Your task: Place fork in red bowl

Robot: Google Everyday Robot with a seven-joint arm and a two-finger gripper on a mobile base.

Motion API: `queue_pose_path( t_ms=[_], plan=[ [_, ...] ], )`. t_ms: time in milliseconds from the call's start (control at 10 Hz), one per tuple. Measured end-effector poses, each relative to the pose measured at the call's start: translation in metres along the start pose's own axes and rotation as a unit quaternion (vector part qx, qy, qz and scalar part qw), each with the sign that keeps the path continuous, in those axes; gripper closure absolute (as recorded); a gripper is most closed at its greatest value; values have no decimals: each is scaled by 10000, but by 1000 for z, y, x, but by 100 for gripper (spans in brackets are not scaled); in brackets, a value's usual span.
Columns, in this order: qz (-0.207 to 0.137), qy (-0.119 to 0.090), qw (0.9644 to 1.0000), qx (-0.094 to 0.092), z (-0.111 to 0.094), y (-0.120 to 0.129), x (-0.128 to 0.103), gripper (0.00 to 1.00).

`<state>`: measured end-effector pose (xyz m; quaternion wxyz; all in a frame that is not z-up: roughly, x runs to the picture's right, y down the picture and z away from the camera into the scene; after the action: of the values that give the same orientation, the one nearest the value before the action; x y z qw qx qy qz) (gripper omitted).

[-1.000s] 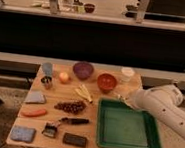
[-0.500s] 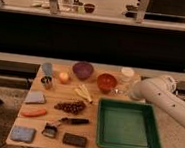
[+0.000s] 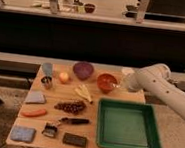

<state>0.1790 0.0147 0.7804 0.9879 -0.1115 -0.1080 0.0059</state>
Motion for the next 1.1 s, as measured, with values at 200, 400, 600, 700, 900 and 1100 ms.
queue_pose_path(
  t_ms=[200,400,600,700,900,1100],
  plan=[
    [-121,-41,9999,-10,7,-12,-3,100],
    [-204,-108,9997,17,14,-22,-8,100],
    [-220,-156,9996,106,20,-30,-8,100],
    [-217,-188,9995,157,23,-32,-9,100],
    [-227,-219,9991,269,29,-38,-9,100],
    [-287,-298,9985,352,39,-49,-16,100]
  ],
)
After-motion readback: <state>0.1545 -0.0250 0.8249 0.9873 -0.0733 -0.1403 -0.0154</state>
